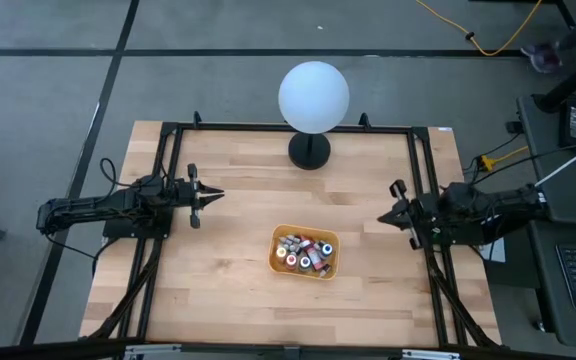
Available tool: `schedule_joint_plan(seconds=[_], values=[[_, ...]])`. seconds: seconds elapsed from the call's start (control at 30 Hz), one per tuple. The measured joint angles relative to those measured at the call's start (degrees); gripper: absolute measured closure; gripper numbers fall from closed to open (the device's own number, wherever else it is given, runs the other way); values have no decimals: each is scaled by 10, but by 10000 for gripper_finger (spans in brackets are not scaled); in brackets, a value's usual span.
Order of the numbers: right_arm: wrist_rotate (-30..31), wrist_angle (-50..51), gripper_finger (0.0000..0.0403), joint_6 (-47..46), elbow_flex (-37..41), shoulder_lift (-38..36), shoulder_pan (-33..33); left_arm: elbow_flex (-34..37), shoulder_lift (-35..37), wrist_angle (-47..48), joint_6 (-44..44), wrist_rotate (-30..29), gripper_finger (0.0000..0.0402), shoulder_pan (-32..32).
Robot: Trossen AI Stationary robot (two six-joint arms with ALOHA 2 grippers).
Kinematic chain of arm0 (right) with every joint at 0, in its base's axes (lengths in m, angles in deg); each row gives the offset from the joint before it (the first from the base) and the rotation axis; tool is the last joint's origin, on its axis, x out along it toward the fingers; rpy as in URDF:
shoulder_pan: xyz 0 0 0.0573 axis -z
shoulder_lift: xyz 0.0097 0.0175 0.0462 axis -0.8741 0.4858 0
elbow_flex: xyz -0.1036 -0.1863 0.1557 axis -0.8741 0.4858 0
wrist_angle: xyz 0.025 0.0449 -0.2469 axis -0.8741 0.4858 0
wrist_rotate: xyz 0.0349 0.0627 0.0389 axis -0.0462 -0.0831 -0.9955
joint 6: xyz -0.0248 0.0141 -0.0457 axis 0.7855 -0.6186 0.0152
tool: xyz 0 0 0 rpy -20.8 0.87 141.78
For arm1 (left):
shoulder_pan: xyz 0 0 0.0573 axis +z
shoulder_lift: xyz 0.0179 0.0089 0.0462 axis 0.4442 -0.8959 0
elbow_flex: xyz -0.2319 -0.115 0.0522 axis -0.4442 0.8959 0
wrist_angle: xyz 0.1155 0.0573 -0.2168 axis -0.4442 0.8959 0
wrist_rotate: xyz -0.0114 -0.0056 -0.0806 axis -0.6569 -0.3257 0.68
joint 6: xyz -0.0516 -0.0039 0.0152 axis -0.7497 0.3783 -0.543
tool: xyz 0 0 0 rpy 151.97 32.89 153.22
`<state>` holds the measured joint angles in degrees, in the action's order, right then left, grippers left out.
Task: Pick & Place food coloring
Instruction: Return to Home Position
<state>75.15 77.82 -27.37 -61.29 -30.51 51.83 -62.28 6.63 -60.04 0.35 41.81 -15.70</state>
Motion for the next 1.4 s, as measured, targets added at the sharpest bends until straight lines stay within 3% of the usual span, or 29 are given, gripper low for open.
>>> schedule_joint_plan(seconds=[0.27, 0.47, 0.63, 0.83, 1.4], values=[[16, 62, 399, 62, 2, -30, 0, 0, 0, 0, 0, 0, 361, 0], [84, 89, 399, 93, 44, -56, 0, 0, 0, 0, 0, 0, 366, 0], [32, 75, 401, 121, 51, -51, 7, 0, 0, 0, 0, 0, 363, 0], [49, 76, 392, 166, 51, -50, 7, 0, 0, 0, 0, 0, 364, 0], [50, 76, 387, 166, 51, -50, 7, 0, 0, 0, 0, 0, 366, 0]])
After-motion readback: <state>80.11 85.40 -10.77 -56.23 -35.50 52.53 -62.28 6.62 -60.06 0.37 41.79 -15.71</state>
